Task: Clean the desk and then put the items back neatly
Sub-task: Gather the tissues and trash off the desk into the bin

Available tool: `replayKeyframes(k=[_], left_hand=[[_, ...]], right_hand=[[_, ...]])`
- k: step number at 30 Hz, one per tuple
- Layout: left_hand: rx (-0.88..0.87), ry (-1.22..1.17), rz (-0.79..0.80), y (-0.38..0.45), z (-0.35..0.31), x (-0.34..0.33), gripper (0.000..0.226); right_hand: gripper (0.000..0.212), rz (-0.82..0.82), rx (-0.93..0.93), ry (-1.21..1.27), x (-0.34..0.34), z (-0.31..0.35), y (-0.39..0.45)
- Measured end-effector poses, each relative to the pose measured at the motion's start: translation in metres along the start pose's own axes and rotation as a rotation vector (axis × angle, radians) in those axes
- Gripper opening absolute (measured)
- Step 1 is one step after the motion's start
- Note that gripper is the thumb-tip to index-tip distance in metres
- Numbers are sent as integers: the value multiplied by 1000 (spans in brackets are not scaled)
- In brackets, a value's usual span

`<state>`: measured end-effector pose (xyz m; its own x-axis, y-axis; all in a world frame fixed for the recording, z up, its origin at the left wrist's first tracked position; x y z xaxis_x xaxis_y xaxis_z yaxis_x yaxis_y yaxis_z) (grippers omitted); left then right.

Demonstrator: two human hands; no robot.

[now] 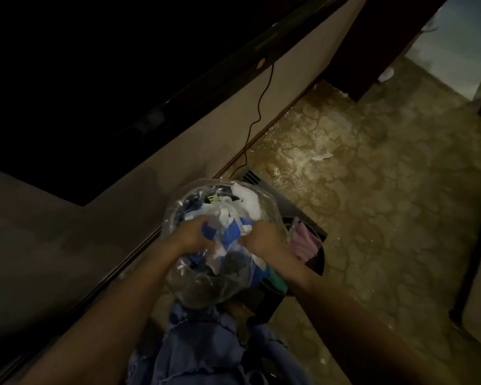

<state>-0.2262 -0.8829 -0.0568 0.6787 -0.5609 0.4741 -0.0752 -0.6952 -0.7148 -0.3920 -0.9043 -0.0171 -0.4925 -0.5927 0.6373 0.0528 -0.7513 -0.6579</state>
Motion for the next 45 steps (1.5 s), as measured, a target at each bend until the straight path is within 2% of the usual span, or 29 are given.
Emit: replayKeyframes(k=[5,9,13,17,21,24,27,30,32,35,45], left_hand=[[27,18,-189,-14,11,31,13],[51,30,-284,-26,18,40,18],[70,44,-260,-29,25,36,13],[76,-1,-239,-27,21,32,9],[48,31,-256,-30,0,28,17],[30,32,-272,-37,-20,25,20],[10,50,-309,-52,-42,21,19],[9,48,-364,-74,-55,10,18],[23,42,-401,-93,-61,0,16],[50,33,-466,-128,-64,-23,11],[385,-190,-710,-300,21,-118,11]], right_hand=[[37,91,57,-144,-28,26,16],[37,93,128,-310,-47,36,26],[32,196,99,-399,-72,27,36],[51,173,111,-298,-65,23,35],[89,172,164,-153,-50,17,24],[96,142,254,-144,-27,16,12],[99,10,366,-128,0,13,-3],[86,-72,446,-81,27,5,-26],[72,-27,486,-105,35,-2,-43],[68,11,595,-197,36,-12,-71],[63,285,879,-427,-55,-13,-200]])
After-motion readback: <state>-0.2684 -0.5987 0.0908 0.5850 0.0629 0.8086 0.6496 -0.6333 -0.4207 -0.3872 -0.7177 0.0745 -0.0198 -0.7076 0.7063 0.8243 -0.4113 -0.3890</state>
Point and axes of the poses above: each hand's wrist, its own y-axis towards the middle knuckle, its own x-axis out of the back of the hand, z = x × y, the point moved 7 cm from there along y, towards the middle knuckle, and after that the axes turned 3 degrees about y, right-handed, at the moved point
